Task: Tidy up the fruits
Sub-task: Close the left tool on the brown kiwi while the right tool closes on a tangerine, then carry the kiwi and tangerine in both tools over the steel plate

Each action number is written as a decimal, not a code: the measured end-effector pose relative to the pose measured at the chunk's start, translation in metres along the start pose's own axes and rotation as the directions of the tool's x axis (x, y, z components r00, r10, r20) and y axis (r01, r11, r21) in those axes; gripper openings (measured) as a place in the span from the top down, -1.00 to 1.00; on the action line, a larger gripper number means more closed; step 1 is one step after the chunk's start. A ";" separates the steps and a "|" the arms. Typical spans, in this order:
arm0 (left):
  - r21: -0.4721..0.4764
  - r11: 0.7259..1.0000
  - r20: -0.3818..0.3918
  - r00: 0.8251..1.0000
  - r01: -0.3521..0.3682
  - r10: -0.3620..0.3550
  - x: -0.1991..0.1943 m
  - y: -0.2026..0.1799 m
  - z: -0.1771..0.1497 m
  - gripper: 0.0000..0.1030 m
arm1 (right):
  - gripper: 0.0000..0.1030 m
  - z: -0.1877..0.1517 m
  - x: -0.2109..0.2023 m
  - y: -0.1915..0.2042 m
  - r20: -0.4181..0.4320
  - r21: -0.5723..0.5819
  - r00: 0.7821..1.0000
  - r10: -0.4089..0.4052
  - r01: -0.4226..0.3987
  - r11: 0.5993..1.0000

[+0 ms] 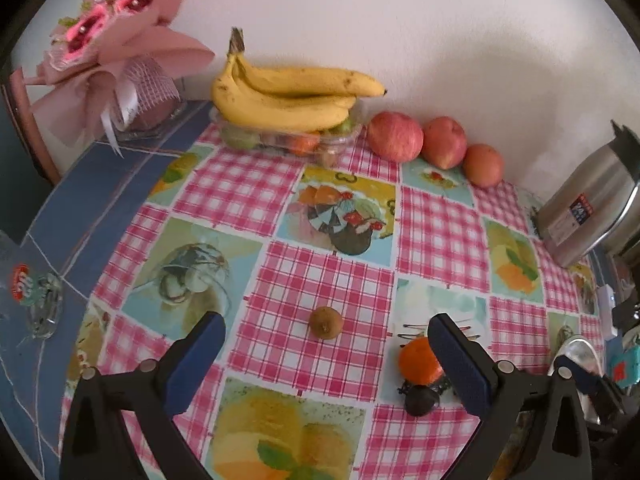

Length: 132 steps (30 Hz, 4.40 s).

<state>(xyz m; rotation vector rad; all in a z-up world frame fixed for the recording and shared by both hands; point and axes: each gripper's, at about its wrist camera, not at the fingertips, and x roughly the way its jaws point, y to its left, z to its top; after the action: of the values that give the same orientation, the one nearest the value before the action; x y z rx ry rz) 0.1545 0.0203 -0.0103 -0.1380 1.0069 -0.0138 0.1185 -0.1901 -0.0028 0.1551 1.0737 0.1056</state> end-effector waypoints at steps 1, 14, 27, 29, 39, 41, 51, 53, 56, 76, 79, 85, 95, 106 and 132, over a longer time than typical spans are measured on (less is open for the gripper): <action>0.001 1.000 -0.017 1.000 0.001 -0.001 0.007 0.000 -0.001 -0.93 | -0.58 -0.002 0.006 0.000 -0.020 0.007 1.000 0.009 -0.009 1.000; -0.052 0.998 -0.069 0.997 0.026 -0.029 0.054 0.010 -0.005 -0.30 | -0.24 -0.022 0.052 -0.003 -0.158 0.071 0.983 0.088 -0.078 0.994; -0.109 0.991 -0.081 0.993 0.076 -0.085 0.060 0.015 -0.005 0.46 | 0.26 -0.022 0.051 0.000 -0.150 0.082 0.981 0.126 -0.114 0.990; -0.103 0.993 -0.081 0.994 0.066 -0.075 0.061 0.015 -0.005 0.46 | 0.26 -0.022 0.051 0.001 -0.149 0.076 0.981 0.124 -0.113 0.991; -0.114 0.991 -0.089 0.992 0.076 -0.087 0.047 0.013 -0.005 0.46 | 0.27 -0.021 0.040 -0.001 -0.109 0.092 0.983 0.150 -0.140 0.986; -0.103 0.992 -0.085 0.993 0.074 -0.083 0.042 0.009 -0.005 0.46 | 0.27 -0.020 0.036 -0.001 -0.101 0.094 0.984 0.150 -0.141 0.986; -0.089 0.993 -0.041 0.996 0.080 -0.084 0.006 -0.005 -0.005 0.46 | 0.27 -0.019 0.012 -0.002 -0.047 0.090 0.987 0.151 -0.147 0.985; -0.081 0.993 -0.030 0.996 0.081 -0.084 -0.001 -0.008 -0.004 0.46 | 0.27 -0.019 0.007 -0.002 -0.035 0.093 0.988 0.151 -0.147 0.985; -0.076 0.993 -0.018 0.996 0.088 -0.090 -0.009 -0.013 -0.006 0.46 | 0.27 -0.020 0.000 -0.002 -0.022 0.093 0.988 0.154 -0.151 0.984; -0.042 0.993 0.038 0.993 0.114 -0.112 -0.063 -0.034 -0.039 0.46 | 0.27 -0.049 -0.044 -0.017 0.029 0.117 0.992 0.126 -0.129 0.985; -0.031 0.993 0.042 0.993 0.110 -0.109 -0.068 -0.039 -0.044 0.46 | 0.27 -0.055 -0.049 -0.022 0.026 0.123 0.994 0.111 -0.113 0.986; -0.002 0.992 0.043 0.991 0.123 -0.123 -0.075 -0.053 -0.052 0.46 | 0.27 -0.060 -0.056 -0.031 0.033 0.144 0.994 0.100 -0.104 0.984; 0.048 0.986 0.018 0.987 0.158 -0.159 -0.073 -0.089 -0.056 0.46 | 0.26 -0.060 -0.055 -0.061 0.022 0.211 0.998 0.051 -0.055 0.976; 0.166 0.952 -0.075 0.966 0.256 -0.247 -0.063 -0.150 -0.080 0.46 | 0.26 -0.068 -0.063 -0.123 0.028 0.357 0.998 -0.053 0.039 0.933; 0.292 0.889 -0.144 0.935 0.353 -0.324 -0.037 -0.213 -0.101 0.46 | 0.26 -0.074 -0.067 -0.158 0.034 0.450 0.993 -0.114 0.087 0.889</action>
<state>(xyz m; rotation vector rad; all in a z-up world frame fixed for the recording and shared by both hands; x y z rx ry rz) 0.0603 -0.1996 -0.0066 -0.0194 1.0487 -0.5047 0.0235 -0.3508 -0.0078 0.5166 1.0306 -0.2441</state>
